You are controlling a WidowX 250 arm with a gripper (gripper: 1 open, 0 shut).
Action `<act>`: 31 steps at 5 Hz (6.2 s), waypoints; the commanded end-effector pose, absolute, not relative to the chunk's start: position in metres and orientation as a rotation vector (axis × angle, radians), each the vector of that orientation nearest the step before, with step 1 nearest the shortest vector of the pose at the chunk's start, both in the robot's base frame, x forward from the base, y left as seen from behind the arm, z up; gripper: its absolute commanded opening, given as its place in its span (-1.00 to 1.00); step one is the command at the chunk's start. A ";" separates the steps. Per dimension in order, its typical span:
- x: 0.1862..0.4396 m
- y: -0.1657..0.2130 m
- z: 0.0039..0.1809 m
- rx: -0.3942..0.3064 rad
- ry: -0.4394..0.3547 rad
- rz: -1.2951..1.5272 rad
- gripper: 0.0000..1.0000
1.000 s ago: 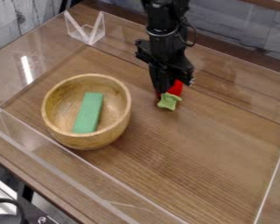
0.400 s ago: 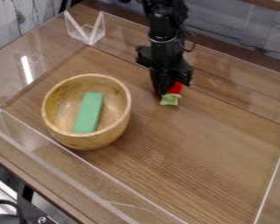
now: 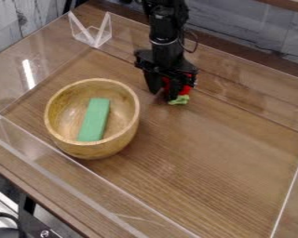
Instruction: Move the red fruit to the left side of the table
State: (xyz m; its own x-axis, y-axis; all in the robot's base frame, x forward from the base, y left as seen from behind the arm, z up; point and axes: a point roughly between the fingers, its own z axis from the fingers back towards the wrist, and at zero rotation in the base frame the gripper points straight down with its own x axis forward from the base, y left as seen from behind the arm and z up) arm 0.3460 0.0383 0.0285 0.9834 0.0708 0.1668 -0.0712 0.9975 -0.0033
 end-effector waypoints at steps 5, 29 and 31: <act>0.330 0.063 0.124 -0.063 -0.320 0.167 -1.00; 0.331 0.201 0.137 -0.138 -0.269 0.482 1.00; 0.328 0.186 0.121 -0.143 -0.227 0.358 1.00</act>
